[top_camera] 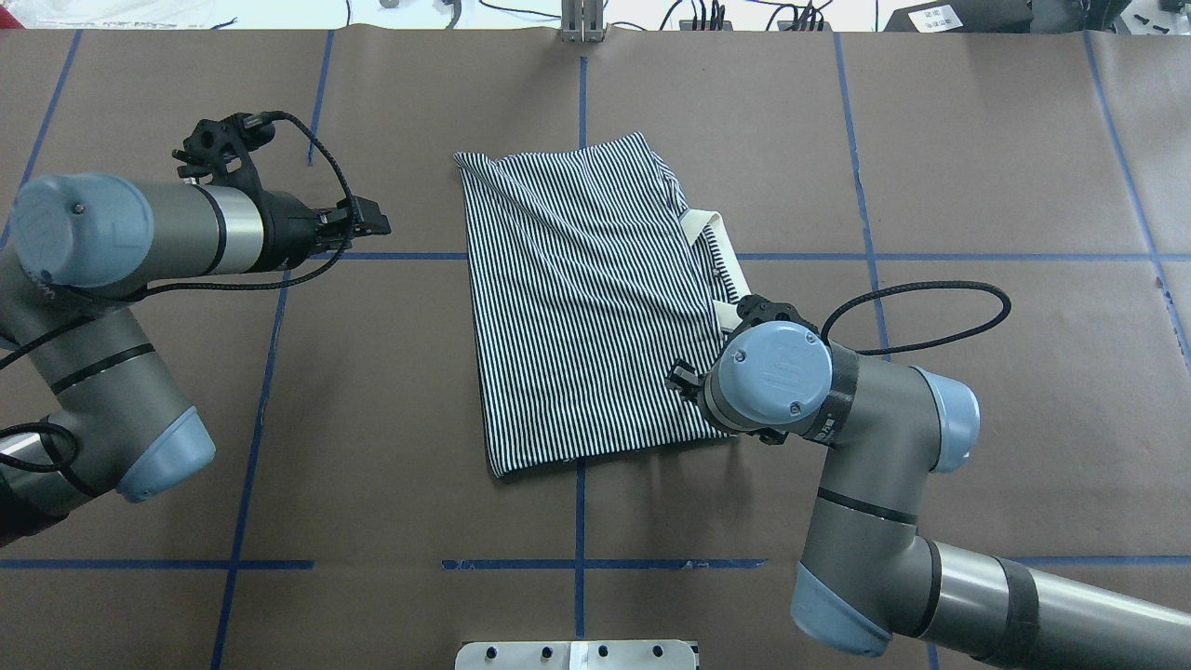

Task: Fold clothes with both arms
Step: 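Lower the right gripper onto the near shirt corner while the left gripper approaches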

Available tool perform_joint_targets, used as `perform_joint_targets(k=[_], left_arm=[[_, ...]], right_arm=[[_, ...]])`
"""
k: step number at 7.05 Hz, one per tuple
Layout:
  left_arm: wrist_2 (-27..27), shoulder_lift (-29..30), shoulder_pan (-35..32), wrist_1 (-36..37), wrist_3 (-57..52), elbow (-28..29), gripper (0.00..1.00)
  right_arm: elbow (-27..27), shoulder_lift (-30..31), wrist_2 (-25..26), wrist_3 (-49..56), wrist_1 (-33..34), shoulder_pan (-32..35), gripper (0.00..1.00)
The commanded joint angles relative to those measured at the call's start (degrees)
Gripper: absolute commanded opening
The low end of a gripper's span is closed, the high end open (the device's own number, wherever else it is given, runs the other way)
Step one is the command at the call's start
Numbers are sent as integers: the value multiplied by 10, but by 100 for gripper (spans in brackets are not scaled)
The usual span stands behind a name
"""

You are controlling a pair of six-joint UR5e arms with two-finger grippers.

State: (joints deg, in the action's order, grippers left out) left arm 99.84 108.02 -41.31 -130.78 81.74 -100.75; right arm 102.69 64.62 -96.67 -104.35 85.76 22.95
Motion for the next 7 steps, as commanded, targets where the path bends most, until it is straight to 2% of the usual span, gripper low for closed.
perform_joint_targets(k=[1, 2, 3, 4, 5, 6, 7], left_arm=[[0, 0, 0, 0, 0, -1, 61], [-1, 0, 0, 0, 0, 0, 61], [-1, 0, 0, 0, 0, 1, 61], [-1, -1, 0, 0, 0, 1, 61], [-1, -1, 0, 0, 0, 1, 61], [-1, -1, 0, 0, 0, 1, 61], [-1, -1, 0, 0, 0, 1, 61]], right_arm=[[-3, 1, 3, -1, -2, -11, 79], [-5, 1, 3, 0, -3, -11, 77], [-6, 0, 3, 0, -3, -11, 70], [-6, 0, 3, 0, -3, -11, 58], [-6, 1, 2, 0, -3, -11, 37], [-6, 1, 2, 0, -3, -10, 1], [-6, 1, 0, 3, -4, -10, 0]])
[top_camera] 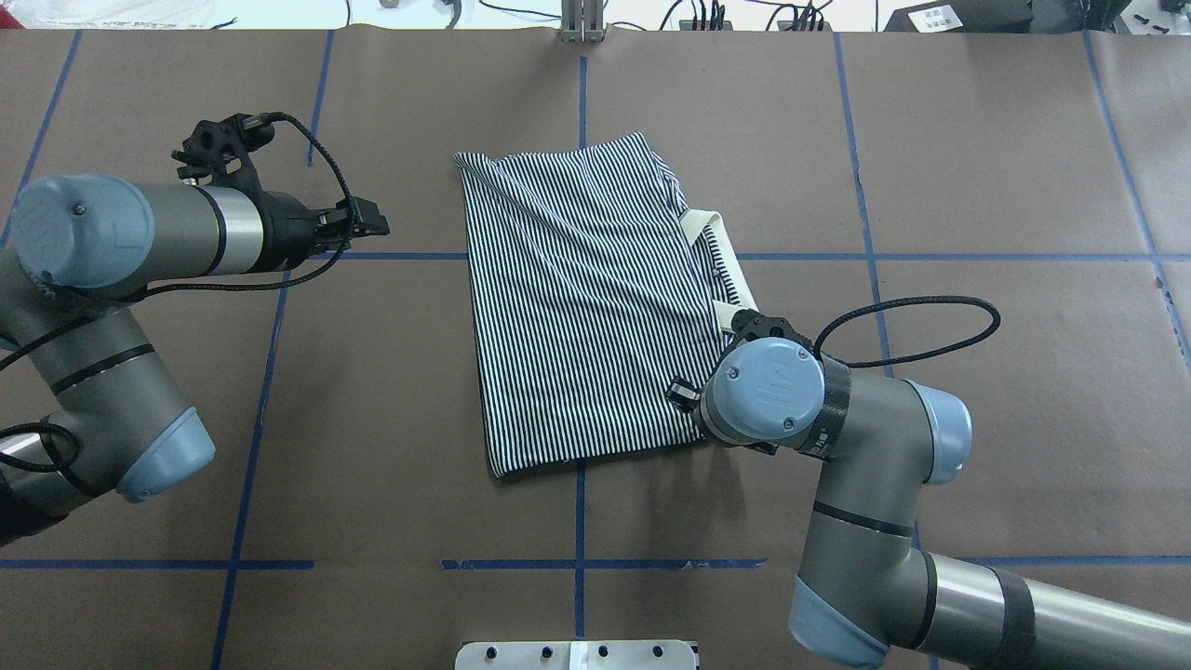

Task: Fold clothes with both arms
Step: 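Lower the right gripper onto the near shirt corner while the left gripper approaches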

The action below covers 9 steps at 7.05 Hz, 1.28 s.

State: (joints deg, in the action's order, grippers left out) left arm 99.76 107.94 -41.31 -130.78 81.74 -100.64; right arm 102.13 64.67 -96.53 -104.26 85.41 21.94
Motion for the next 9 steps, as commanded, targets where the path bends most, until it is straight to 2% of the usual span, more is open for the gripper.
perform_joint_targets(k=[1, 3, 5, 9], left_arm=[[-1, 0, 0, 0, 0, 0, 61], [-1, 0, 0, 0, 0, -2, 61], [1, 2, 1, -1, 47, -10, 61], [-4, -33, 57, 2, 152, -84, 62]], right_arm=[[1, -2, -2, 4, -2, -1, 0], [7, -6, -4, 2, -1, -1, 0], [38, 2, -4, -3, 5, 0, 0], [67, 10, 1, -58, 20, -32, 0]])
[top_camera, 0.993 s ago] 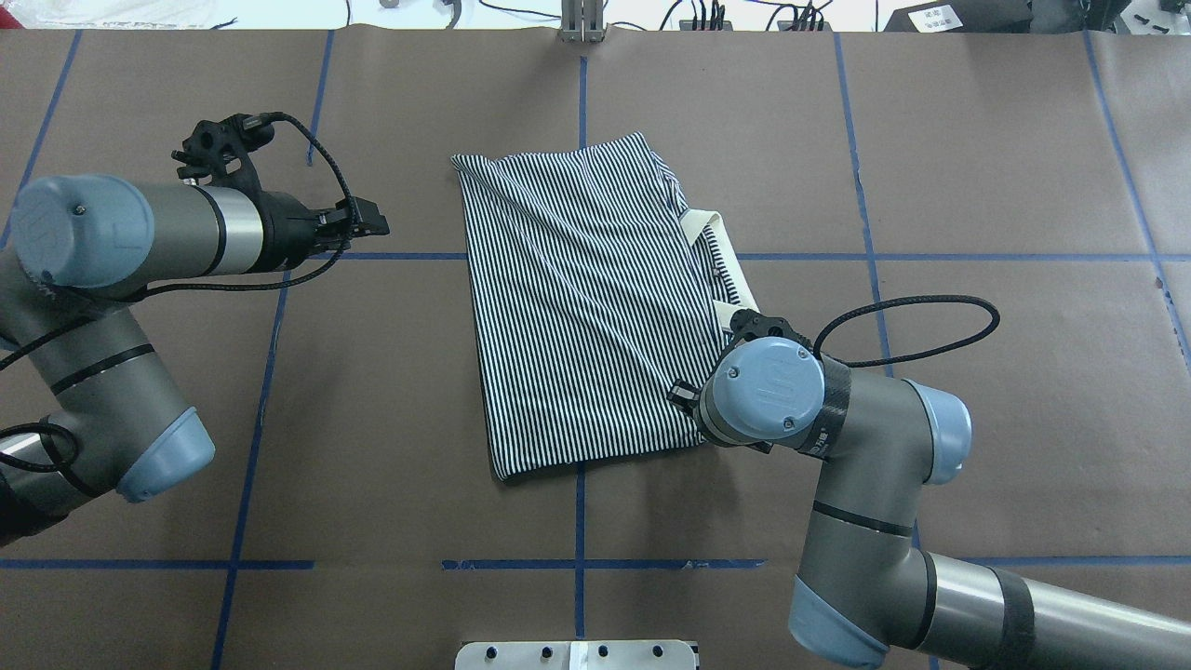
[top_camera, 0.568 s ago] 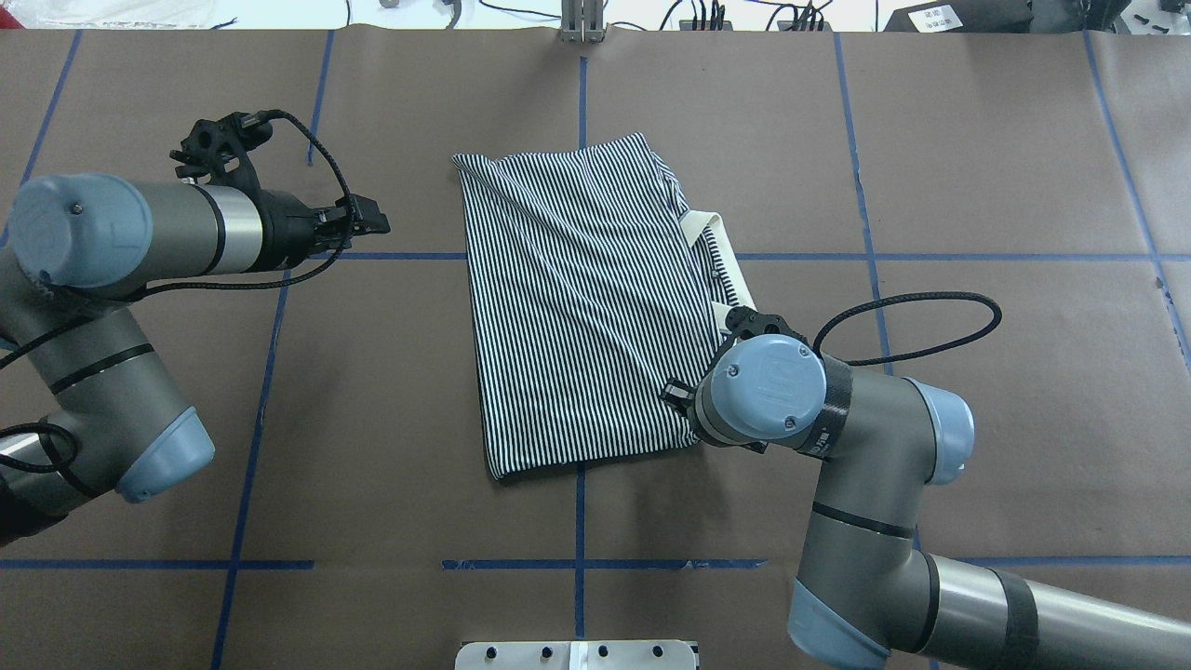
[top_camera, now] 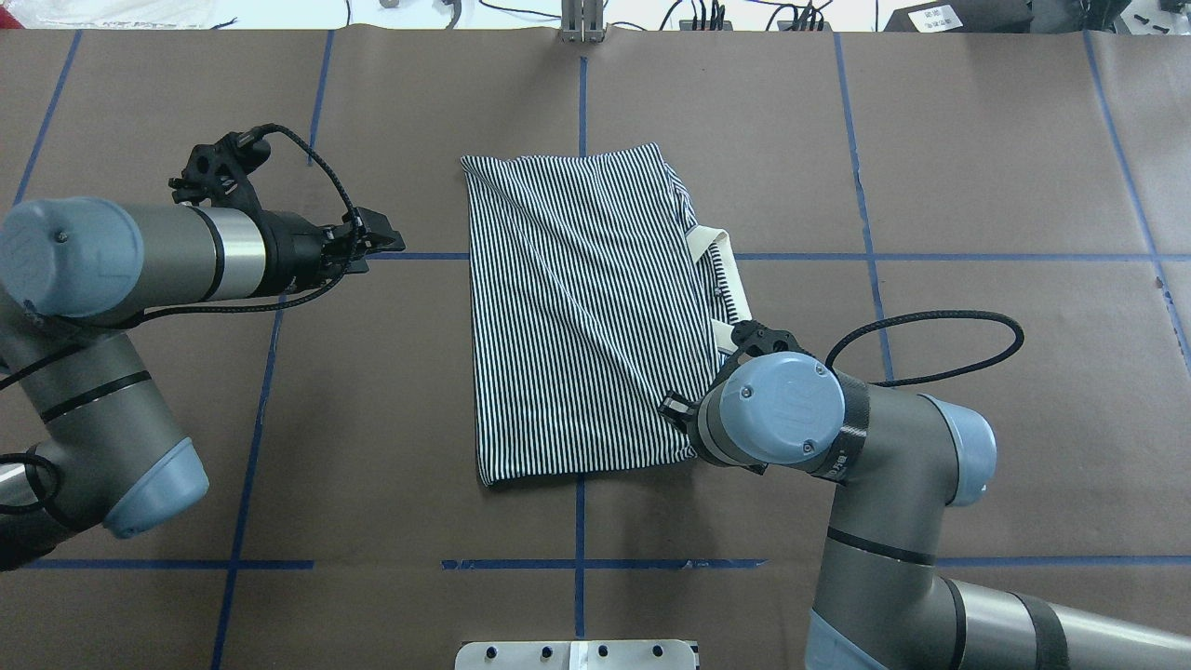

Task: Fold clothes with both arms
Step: 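Lower the right gripper onto the near shirt corner while the left gripper approaches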

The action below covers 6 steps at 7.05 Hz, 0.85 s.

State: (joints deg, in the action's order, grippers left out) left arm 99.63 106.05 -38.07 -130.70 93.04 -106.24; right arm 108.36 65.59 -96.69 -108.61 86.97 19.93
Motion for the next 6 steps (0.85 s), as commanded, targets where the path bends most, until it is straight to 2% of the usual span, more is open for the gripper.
perform_joint_targets(k=[1, 2, 3, 5, 6], left_arm=[[-27, -17, 71, 6, 99, -41, 62], [-88, -16, 138, 28, 138, -45, 62], [-134, -13, 196, 87, 162, -62, 62], [-152, 19, 256, 172, 180, -63, 62], [-153, 27, 272, 182, 181, -53, 62]], right_arm=[[6, 0, 4, -26, 9, -18, 0], [8, 1, 4, -26, 10, -20, 0], [9, 1, 4, -26, 10, -21, 0], [9, 2, 4, -25, 10, -21, 0], [9, 1, 3, -25, 10, -21, 0]])
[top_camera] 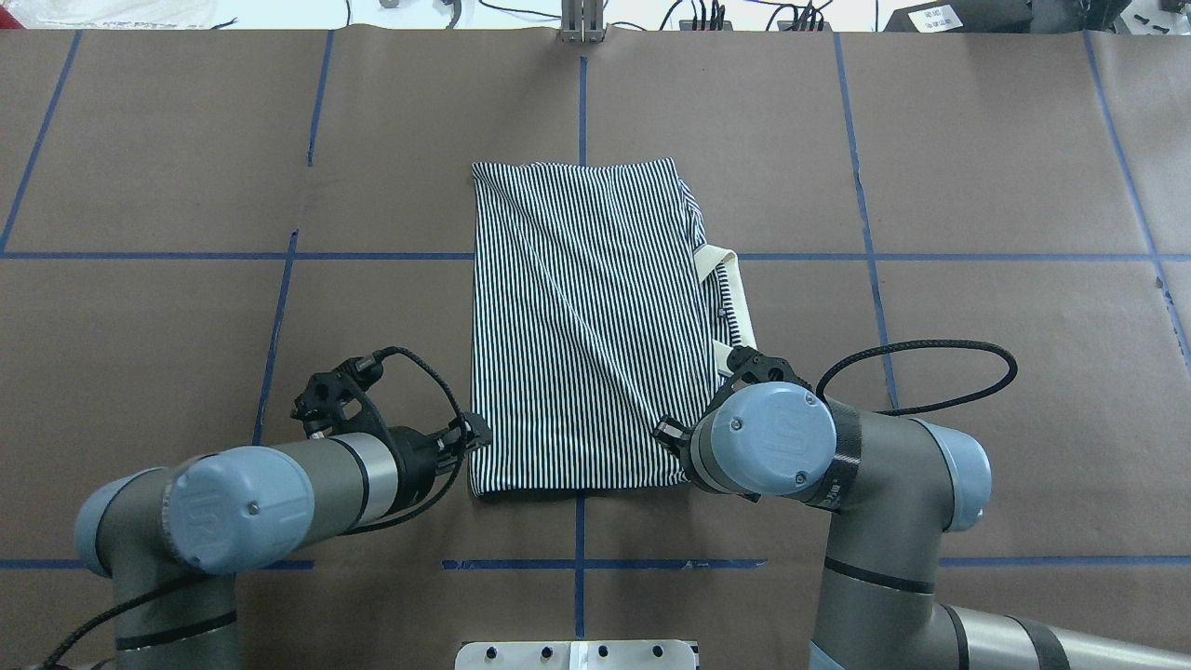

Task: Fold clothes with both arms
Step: 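Grasp the near shirt edge corners with both grippers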

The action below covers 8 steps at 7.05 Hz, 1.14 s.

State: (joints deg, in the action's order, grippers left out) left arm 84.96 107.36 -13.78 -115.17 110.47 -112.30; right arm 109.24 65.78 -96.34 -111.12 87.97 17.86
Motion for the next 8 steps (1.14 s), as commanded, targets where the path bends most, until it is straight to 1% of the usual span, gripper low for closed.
perform_joint_targets(k=[1, 3, 5, 8], left_arm=[[-6, 13, 31, 27, 6, 21, 62], [-6, 14, 36, 27, 6, 37, 61], [-6, 14, 35, 28, 5, 37, 57], [-6, 14, 25, 28, -1, 37, 55]], right_arm=[[0, 0, -1, 0, 0, 1, 0], [-1, 0, -1, 0, 0, 0, 0], [0, 1, -1, 0, 0, 1, 0], [-1, 1, -1, 0, 0, 1, 0]])
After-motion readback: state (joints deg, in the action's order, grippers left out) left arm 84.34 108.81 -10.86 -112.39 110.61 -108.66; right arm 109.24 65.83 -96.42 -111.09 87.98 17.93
